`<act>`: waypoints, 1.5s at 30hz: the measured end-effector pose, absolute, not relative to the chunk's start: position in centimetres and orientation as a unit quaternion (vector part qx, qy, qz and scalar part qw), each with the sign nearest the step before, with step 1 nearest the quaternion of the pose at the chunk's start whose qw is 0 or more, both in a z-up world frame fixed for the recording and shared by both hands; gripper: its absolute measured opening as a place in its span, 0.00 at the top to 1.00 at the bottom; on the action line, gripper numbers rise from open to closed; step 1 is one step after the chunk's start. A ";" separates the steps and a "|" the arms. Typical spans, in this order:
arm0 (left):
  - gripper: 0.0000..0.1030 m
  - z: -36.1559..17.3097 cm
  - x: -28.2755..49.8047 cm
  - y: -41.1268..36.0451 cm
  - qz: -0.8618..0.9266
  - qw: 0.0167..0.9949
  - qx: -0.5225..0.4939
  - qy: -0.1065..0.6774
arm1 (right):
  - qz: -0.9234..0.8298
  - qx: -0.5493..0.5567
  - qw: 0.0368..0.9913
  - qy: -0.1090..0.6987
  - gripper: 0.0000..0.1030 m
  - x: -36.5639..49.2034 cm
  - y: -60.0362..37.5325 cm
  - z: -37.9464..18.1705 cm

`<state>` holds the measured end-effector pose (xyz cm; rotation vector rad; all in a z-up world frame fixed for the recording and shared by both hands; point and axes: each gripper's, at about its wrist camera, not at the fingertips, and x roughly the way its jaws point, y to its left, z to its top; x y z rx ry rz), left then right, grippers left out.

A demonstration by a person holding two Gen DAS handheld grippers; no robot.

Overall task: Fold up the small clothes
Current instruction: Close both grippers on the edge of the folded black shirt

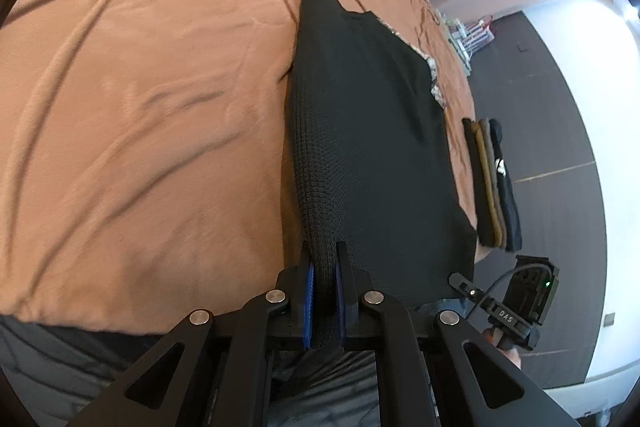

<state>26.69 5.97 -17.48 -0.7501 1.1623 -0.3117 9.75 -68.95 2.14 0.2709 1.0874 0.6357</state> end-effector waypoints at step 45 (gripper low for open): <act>0.70 -18.3 45.5 8.5 -0.098 0.791 -0.311 0.517 | 0.281 0.076 0.827 0.481 0.95 30.9 -61.5 3.2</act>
